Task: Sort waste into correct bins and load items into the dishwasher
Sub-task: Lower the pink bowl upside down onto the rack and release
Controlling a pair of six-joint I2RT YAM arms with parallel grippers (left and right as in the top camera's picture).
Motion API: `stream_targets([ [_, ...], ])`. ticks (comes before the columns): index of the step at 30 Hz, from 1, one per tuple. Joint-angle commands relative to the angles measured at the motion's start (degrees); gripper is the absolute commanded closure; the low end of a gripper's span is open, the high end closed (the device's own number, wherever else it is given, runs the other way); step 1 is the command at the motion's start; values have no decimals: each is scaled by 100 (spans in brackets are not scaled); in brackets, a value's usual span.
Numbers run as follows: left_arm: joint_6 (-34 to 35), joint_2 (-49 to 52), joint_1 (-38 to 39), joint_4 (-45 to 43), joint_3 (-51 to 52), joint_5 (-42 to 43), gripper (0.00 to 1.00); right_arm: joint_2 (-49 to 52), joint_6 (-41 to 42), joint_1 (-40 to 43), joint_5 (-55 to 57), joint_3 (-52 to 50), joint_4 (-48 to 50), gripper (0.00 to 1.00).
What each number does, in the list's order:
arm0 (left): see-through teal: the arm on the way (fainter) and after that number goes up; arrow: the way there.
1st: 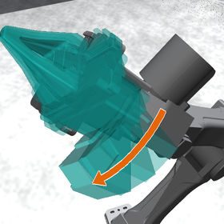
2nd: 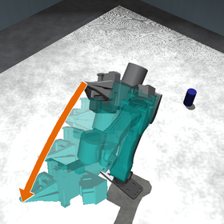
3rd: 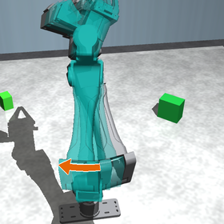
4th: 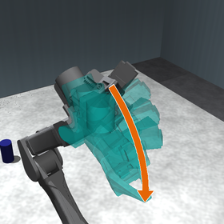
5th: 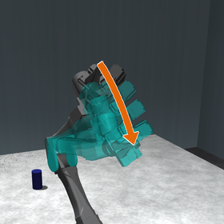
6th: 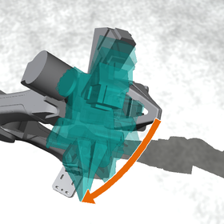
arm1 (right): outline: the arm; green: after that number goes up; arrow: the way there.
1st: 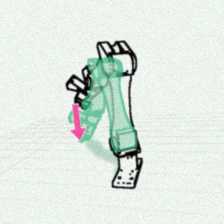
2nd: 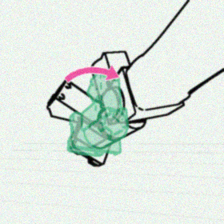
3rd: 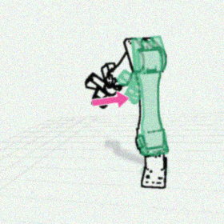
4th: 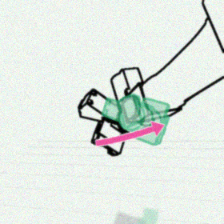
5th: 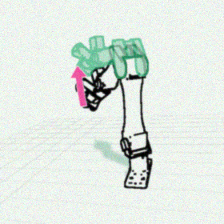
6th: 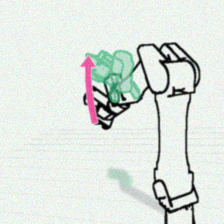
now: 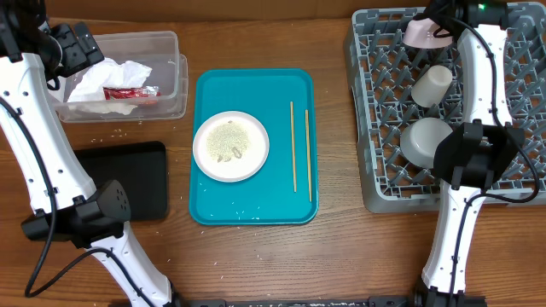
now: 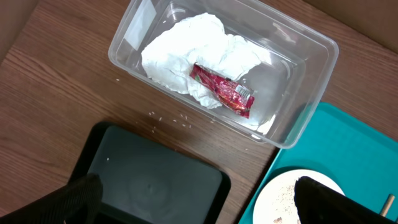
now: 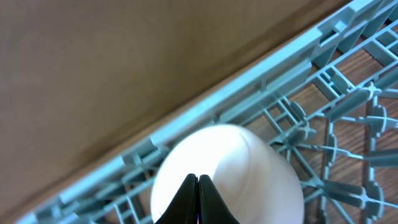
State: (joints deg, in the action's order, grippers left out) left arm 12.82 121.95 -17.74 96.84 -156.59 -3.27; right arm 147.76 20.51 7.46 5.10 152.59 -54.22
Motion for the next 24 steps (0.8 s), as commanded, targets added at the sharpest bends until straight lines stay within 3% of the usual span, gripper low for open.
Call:
stream_targets([
  [1,-125,-46,-24,-4,11,-31,0,109,-448,7,-48,31,-201,96],
  [14,-125,-46,-24,-2,11,-28,0,-114,-326,26,267,17,-695,96],
  [24,-125,-46,-24,-4,11,-28,0,-345,-254,0,-396,-9,426,96],
])
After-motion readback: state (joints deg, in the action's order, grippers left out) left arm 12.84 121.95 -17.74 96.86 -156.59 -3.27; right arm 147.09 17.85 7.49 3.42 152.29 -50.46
